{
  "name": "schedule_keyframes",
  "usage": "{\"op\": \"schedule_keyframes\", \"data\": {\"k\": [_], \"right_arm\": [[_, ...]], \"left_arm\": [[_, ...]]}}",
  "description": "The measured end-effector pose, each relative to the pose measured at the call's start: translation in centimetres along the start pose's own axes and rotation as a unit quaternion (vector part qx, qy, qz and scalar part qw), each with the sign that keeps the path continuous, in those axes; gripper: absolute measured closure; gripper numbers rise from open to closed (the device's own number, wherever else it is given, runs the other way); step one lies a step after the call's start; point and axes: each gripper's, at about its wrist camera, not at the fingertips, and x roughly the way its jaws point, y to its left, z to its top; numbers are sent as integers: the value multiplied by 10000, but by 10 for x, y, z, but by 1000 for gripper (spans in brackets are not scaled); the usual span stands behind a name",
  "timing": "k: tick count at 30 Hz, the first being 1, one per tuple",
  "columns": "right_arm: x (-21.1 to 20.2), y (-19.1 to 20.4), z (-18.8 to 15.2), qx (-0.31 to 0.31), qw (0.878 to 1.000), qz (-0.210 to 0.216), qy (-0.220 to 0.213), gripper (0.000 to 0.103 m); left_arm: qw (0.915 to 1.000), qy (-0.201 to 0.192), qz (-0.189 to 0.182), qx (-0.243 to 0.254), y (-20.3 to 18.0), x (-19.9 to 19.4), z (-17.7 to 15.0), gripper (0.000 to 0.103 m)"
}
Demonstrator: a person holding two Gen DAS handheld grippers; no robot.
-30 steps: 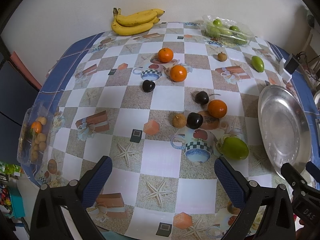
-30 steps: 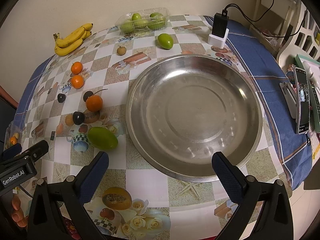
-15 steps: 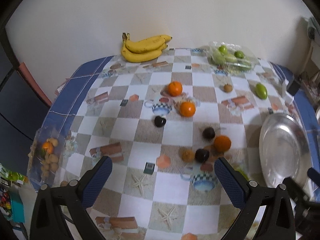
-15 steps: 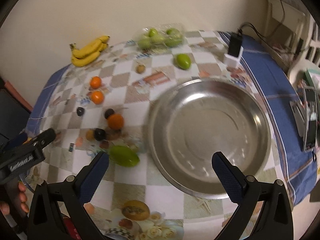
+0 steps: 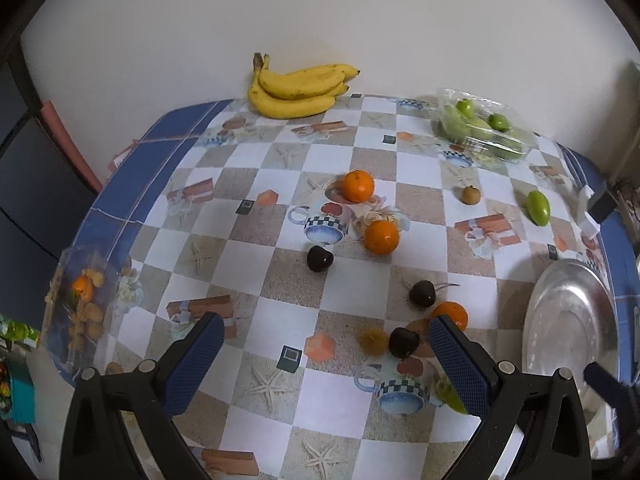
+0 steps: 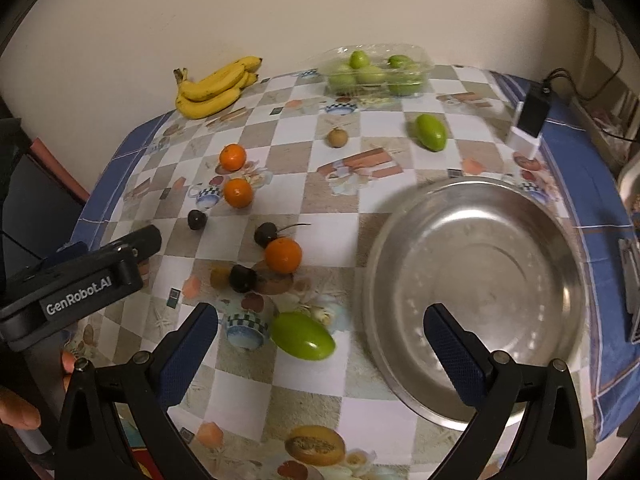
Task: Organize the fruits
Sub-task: 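Move the right tool toward the green mango while the left tool approaches the small yellow fruit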
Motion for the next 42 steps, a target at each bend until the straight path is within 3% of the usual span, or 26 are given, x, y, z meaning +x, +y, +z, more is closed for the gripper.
{"op": "schedule_keyframes", "data": {"k": [11,21,24,25,27,32,42], "right_arm": [[27,11,18,-91,9997,110,208,1],[45,12,13,-120,9982,261,524,1],[48,13,9,-114,9976,320,605,8],[49,14,7,-120,9974,321,637,15],[52,17,4,-171,9970,301,699,23],[65,19,-5,-201,9946,368,950,29],[82,17,-12,-171,9917,227,1254,33]], "left_arm": [[9996,271,-21,-14,-6,31,19,0],[9964,789,-277,-163,2,59,6,1],[9945,925,-439,-200,1,66,1,2],[9938,970,-490,-211,1,68,0,3],[9922,1067,-592,-240,2,72,-3,10],[9881,1266,-789,-370,4,81,-8,22],[9825,1506,-980,-499,2,96,-14,49]]}}
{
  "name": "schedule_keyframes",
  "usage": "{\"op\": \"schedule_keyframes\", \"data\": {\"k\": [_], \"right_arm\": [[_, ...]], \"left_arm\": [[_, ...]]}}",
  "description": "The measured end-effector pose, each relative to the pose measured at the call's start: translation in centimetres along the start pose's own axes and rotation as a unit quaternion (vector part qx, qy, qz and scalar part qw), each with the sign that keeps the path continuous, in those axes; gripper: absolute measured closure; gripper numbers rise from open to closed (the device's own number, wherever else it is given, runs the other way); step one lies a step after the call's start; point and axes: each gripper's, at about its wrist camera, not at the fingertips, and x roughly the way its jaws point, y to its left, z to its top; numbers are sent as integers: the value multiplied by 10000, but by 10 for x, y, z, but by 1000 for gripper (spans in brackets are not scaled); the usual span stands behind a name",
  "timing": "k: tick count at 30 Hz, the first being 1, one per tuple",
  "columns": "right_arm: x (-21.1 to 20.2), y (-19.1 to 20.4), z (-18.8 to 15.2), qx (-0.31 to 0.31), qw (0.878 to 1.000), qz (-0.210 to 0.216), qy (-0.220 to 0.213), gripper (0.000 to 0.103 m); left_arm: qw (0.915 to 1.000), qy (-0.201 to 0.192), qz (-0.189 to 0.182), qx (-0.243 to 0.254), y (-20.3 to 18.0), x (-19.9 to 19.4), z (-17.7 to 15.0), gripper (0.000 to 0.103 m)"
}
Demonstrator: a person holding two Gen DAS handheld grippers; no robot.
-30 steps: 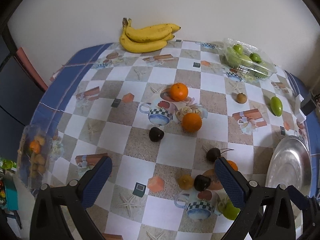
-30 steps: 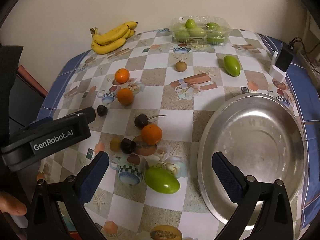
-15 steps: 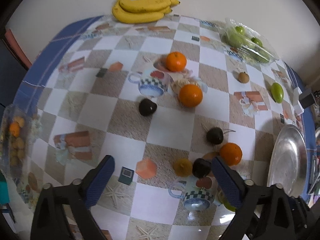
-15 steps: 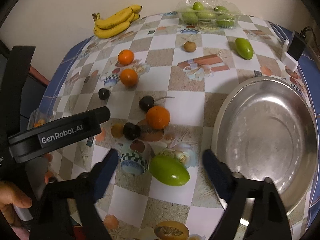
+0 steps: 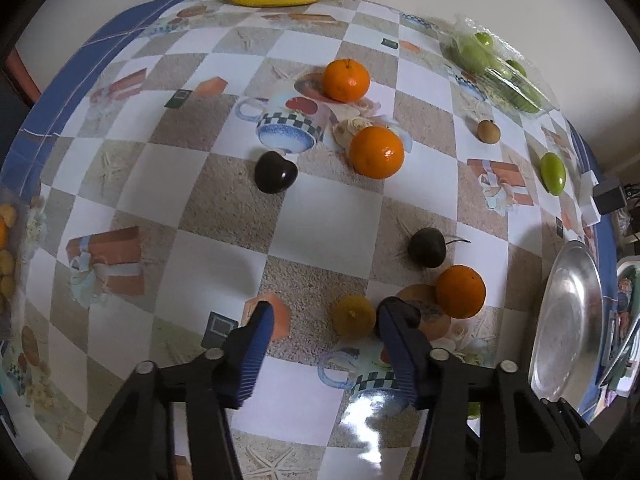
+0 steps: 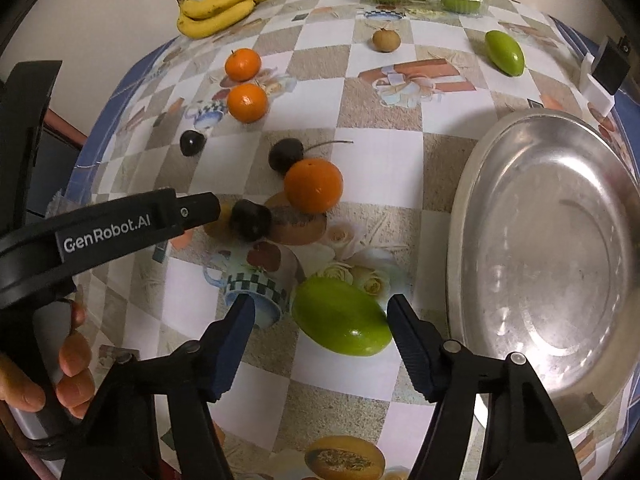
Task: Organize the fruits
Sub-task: 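Move the right tool toward the green mango while the left tool approaches the small yellow fruit, then close the right gripper on the green mango while the left gripper closes on the yellow fruit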
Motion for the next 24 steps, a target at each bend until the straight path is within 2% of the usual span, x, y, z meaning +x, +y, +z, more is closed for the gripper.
{"op": "schedule_keyframes", "data": {"k": [2,5,10,12,14,24], "right_arm": [[0,-1,0,26,10000,1,13,33],[1,-2,0,50,10000,-61,9,36],[0,-5,0,91,9999,-93,6,42],[-1,-7,-1,141,9999,-97,-5,45],[-2,-9,-1,185,9996,-190,-23,54],[-2,-14,-1,282,9995,-108,-38,55]], "left_arm": [[9999,45,-96,-63,1,3,0,54],[9997,110,-175,-128,1,8,-2,56],[9993,108,-310,-178,1,9,-1,69],[9991,141,-350,-196,2,11,-1,77],[9990,145,-363,-205,1,11,-1,77],[9988,88,-299,-378,9,6,-2,77]]}}
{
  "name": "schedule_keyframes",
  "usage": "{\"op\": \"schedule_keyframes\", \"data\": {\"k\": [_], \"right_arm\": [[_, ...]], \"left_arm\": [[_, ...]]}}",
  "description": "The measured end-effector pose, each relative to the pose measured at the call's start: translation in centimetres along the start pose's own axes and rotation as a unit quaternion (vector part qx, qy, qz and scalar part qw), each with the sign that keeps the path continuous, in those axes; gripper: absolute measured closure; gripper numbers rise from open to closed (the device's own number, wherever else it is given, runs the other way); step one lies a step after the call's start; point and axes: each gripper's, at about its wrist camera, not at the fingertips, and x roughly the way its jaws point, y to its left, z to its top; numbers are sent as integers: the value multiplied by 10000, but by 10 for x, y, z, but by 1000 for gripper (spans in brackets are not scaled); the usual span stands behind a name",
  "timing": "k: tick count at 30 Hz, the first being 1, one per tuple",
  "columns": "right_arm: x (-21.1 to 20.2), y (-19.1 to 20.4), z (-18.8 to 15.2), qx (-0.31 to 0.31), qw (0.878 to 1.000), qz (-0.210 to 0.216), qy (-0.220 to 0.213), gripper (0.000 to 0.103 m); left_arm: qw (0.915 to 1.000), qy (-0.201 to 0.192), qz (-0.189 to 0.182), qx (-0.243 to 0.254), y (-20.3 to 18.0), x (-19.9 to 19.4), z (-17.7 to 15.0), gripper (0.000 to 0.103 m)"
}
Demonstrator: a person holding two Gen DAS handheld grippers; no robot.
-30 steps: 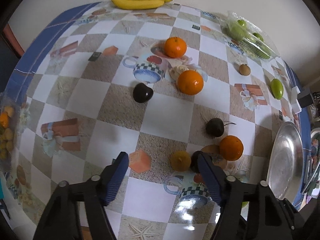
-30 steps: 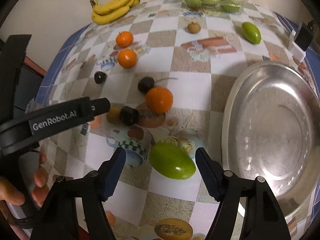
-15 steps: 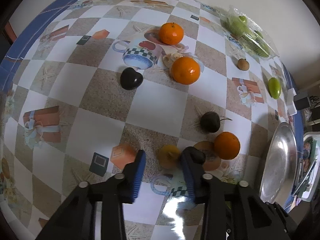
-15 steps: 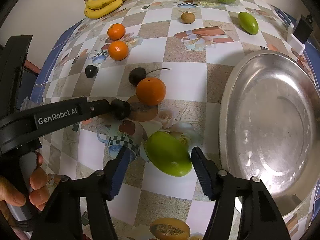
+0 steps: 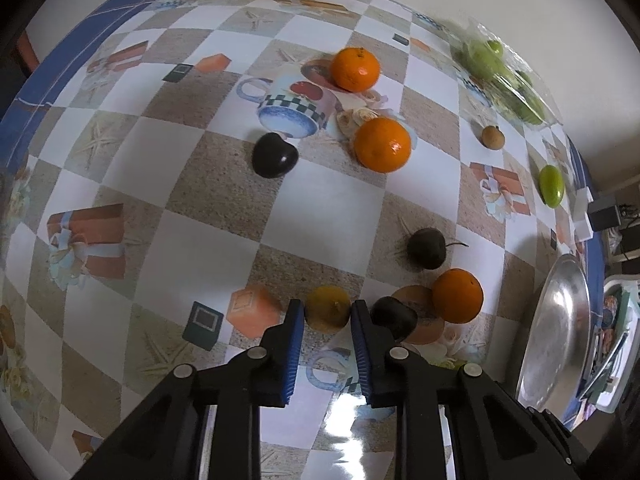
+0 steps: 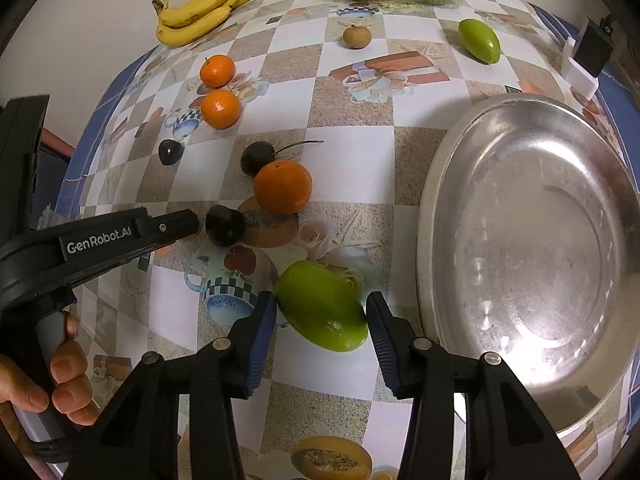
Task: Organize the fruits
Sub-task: 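Close the right gripper on the green mango while the left gripper closes on the yellow fruit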
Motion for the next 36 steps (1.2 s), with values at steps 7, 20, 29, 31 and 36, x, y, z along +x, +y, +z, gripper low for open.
{"op": "schedule_keyframes", "data": {"k": [7,20,29,31,36], "right_arm": [[-2,-1,-1,42,10000,65,-22,56],[-19,0,2,126,9990,294,-308,56],[-35,-3,5,200,9977,333,-554,56],[-38,-6,6,245,9974,308,-595,56],[-45,-24,9,491,9962,181,-698,69]], "left_arm": [[9999,-113,-25,-86,3,-9,0,77],[9993,-365,-39,-58,0,-29,5,77],[9983,-562,56,167,-16,-39,6,77],[9980,-574,71,251,-21,-39,4,77],[9965,-637,117,521,-41,-41,-2,77]]}}
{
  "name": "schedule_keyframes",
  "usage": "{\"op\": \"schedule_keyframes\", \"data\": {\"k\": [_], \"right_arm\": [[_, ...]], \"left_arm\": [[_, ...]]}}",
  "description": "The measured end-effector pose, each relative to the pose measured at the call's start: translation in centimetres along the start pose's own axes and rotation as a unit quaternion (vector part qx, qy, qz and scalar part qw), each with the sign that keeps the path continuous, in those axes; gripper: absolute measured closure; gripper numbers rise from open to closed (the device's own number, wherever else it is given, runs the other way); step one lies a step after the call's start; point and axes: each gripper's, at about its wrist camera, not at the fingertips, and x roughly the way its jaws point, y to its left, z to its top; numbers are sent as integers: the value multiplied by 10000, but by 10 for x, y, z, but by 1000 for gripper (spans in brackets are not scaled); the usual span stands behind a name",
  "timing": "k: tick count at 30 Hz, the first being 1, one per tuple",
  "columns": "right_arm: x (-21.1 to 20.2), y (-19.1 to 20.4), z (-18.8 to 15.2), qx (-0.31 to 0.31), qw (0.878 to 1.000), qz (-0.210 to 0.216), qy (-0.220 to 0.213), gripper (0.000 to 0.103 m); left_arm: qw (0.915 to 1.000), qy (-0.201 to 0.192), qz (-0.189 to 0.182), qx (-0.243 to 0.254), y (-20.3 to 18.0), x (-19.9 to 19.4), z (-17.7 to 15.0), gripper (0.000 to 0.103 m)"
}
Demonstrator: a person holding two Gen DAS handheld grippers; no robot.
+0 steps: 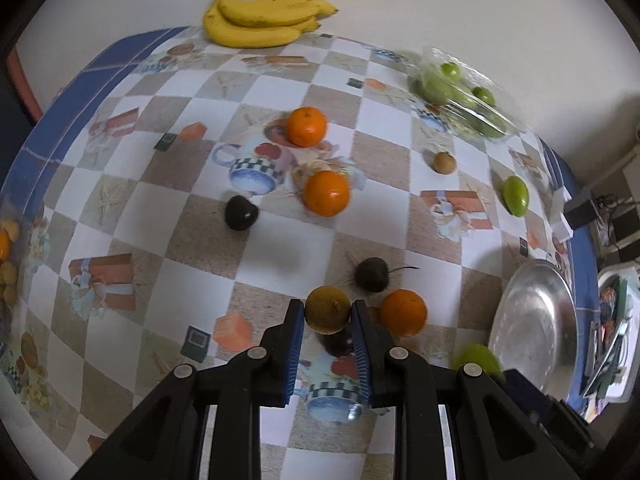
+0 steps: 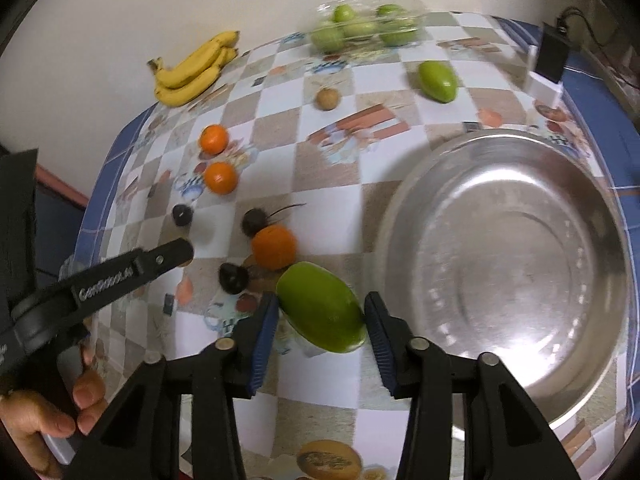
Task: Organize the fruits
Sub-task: 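Close the right gripper on the green mango while the left gripper closes on the yellow fruit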
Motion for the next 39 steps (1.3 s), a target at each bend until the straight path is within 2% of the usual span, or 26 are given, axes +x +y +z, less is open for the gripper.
{"op": "schedule_keyframes", "data": {"k": [1,5,8,18,27,30,32,34,36,38,39], "right_arm": [[-2,-5,2,81,10000,39,-37,81],[-7,-23,4,335,9994,-35,-101,81],[-9,-29,5,409,9991,12,-111,81],[6,-13,1,83,9998,88,172,81],[20,-5,1,-74,9995,-53,306,80],[19,0,0,-108,9992,174,353,79],[19,5,-2,-109,9977,535,413,79],[14,11,-1,-205,9975,590,335,79],[11,13,0,-321,9987,336,220,73],[12,12,0,-346,9991,147,211,62],[16,10,0,-335,9991,98,258,61]], "left_arm": [[9999,-25,29,117,-7,-1,-2,77],[9990,-62,43,451,-31,-1,-8,77],[9987,-14,39,510,-39,2,-10,77],[9995,141,36,272,-25,10,-11,77],[9998,156,-6,158,-18,10,-11,77],[9998,161,-28,115,-16,10,-10,77],[9998,158,-48,71,-14,9,-10,77],[9999,155,-49,25,-11,9,-10,77],[9999,157,-53,4,-10,8,-9,77],[9999,161,-50,-4,-9,9,-9,77],[9998,165,-60,-3,-9,9,-9,77]]}}
